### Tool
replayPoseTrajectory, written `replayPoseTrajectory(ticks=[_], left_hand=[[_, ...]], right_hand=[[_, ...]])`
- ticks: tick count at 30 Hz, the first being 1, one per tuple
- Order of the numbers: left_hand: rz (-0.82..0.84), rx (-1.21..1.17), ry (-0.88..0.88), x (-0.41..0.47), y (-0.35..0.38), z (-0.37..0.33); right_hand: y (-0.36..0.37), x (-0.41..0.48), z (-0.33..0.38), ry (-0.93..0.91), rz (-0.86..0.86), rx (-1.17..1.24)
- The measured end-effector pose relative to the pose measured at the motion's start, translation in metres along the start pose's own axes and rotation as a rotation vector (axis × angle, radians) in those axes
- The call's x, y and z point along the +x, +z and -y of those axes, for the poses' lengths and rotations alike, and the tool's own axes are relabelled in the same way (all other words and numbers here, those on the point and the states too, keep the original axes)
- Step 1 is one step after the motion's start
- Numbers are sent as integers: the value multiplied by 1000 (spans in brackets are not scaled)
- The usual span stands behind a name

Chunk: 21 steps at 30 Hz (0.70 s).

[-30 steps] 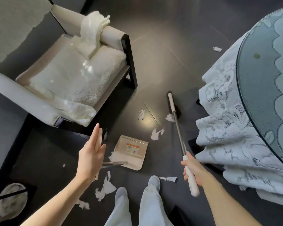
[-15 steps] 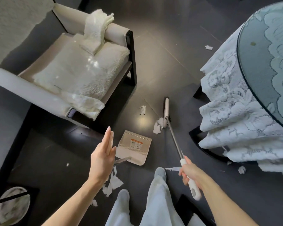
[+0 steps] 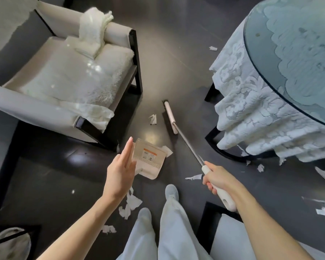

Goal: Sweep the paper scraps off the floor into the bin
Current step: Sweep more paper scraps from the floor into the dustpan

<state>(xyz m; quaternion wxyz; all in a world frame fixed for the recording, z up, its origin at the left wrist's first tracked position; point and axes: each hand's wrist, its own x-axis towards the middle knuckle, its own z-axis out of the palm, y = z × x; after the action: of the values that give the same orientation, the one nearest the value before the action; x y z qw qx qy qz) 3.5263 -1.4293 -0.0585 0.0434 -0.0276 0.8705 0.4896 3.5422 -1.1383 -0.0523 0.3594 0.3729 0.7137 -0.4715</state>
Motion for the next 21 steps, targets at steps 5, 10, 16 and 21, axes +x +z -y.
replayPoseTrajectory(ticks=[5, 10, 16, 21], left_hand=[[-66, -4, -29, 13, -1, -8], [-133, 16, -82, 27, 6, -19], [-163, 102, -133, 20, 11, -22], [-181, 76, -185, 9, 5, -12]], right_hand=[[-24, 30, 37, -27, -27, 16], [-42, 61, 81, -76, -11, -154], [-38, 126, 137, -104, 11, -430], [-22, 141, 135, 31, 137, -503]])
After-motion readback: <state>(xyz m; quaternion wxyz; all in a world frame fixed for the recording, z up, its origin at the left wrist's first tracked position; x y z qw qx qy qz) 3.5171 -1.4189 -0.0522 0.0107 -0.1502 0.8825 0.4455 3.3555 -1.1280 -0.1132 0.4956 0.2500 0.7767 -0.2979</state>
